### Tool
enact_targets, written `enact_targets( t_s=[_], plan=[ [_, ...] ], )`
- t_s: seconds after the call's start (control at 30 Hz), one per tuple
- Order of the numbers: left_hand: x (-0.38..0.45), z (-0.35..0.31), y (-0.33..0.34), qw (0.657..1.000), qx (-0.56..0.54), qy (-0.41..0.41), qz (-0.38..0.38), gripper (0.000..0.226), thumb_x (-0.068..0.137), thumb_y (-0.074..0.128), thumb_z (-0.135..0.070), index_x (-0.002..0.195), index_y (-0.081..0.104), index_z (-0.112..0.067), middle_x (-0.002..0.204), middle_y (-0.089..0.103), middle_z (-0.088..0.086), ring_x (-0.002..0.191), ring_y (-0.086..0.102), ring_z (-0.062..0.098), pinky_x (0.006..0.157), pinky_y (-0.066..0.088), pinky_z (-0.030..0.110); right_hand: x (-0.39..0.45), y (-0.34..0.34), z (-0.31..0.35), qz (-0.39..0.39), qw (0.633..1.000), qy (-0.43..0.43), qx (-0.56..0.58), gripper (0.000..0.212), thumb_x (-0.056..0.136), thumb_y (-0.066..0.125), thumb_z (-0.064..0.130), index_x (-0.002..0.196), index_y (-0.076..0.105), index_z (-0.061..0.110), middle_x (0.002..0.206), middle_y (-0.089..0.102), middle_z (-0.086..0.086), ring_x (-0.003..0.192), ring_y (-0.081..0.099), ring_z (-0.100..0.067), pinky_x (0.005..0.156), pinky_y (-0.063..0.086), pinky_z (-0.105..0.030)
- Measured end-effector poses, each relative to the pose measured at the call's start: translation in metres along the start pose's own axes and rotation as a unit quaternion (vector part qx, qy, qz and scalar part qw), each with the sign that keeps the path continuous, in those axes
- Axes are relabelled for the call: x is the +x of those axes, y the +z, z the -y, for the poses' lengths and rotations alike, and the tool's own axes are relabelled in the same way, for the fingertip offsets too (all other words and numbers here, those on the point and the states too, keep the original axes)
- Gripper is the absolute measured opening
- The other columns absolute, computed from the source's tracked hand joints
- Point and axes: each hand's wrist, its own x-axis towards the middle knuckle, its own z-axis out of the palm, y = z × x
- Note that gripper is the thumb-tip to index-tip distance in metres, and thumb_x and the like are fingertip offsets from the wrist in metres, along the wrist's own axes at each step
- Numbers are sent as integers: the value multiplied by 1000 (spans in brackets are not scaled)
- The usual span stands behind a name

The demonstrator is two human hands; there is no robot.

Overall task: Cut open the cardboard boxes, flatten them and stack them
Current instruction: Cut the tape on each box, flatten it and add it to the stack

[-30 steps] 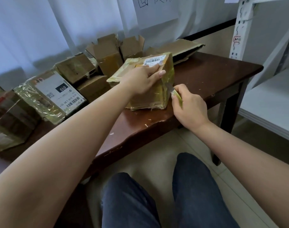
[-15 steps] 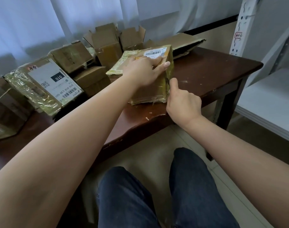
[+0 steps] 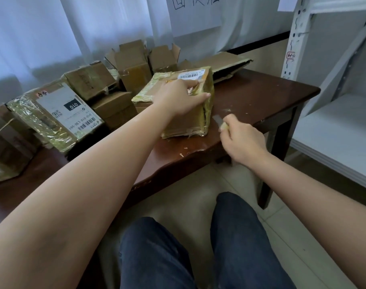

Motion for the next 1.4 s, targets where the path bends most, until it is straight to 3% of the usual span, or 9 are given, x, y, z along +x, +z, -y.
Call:
enact_targets(
  t_s=[0.23, 0.37, 0.5, 0.7, 0.83, 0.97, 1.1, 1.2, 1.4],
  plan=[
    [-18, 32, -33, 985, -87, 110, 97, 55, 82, 59, -24, 137, 54, -21, 142, 50, -5, 134, 41, 9, 111, 27, 21, 27, -8, -11, -125, 987, -15, 102, 19, 93, 47, 14, 110, 45, 20, 85, 63, 2, 79, 60, -28, 65, 46, -36],
    [-40, 58, -37, 987, -17, 153, 53, 67, 73, 47, -23, 139, 51, -19, 142, 51, -2, 131, 46, 12, 103, 35, 19, 38, -17, -5, -227, 970, -76, 51, 32, 90, 60, 32, 118, 55, 19, 98, 55, -2, 80, 60, -27, 63, 38, -28],
    [-45, 53, -18, 967, 185, 175, -28, 78, 77, 63, -48, 145, 40, -17, 143, 47, 6, 130, 42, 27, 108, 33, 40, 51, -16, -2, -172, 983, -64, 8, 54, 84, 60, 57, 133, 51, 37, 128, 43, -5, 90, 59, -25, 67, 40, -30],
    [-40, 40, 18, 919, 359, 127, -102, 71, 68, 71, -29, 126, 49, 5, 113, 58, 22, 92, 58, 35, 83, 50, 41, 51, -4, 0, -144, 987, -72, -25, 63, 83, 63, 53, 139, 42, 33, 131, 43, -4, 81, 61, -29, 61, 39, -30],
    [-36, 39, 17, 903, 388, 142, -116, 63, 63, 70, -28, 115, 57, 4, 97, 63, 18, 76, 60, 30, 68, 51, 35, 51, -2, -3, -120, 985, -89, -88, 81, 79, 69, 53, 146, 29, 31, 137, 37, -8, 76, 60, -32, 57, 40, -31],
    [-35, 42, 6, 901, 386, 173, -97, 61, 56, 75, -27, 107, 62, 3, 90, 67, 15, 69, 63, 27, 59, 51, 29, 52, -7, -2, -141, 975, -109, -135, 86, 74, 75, 51, 145, 34, 28, 138, 38, -16, 73, 59, -30, 52, 36, -28],
    [-34, 37, -5, 929, 328, 165, -39, 76, 72, 65, -24, 136, 38, 7, 109, 63, 20, 93, 63, 37, 73, 52, 39, 56, -8, -1, -151, 960, -177, -156, 81, 66, 81, 48, 136, 46, 22, 132, 47, -17, 71, 62, -29, 47, 41, -27],
    [-30, 37, -19, 927, 327, 175, -55, 87, 76, 63, -31, 144, 22, 4, 102, 63, 17, 89, 63, 36, 66, 45, 37, 66, -12, -1, -157, 949, -215, -170, 75, 67, 81, 47, 131, 54, 19, 119, 56, -15, 62, 60, -28, 44, 43, -27],
    [-10, 40, -41, 930, 307, 199, -46, 90, 74, 61, -37, 145, 21, 1, 96, 64, 16, 83, 61, 40, 68, 48, 41, 93, -34, -1, -190, 904, -297, -242, 73, 65, 76, 57, 122, 65, 12, 97, 67, -10, 46, 56, -26, 42, 35, -22]
  ],
)
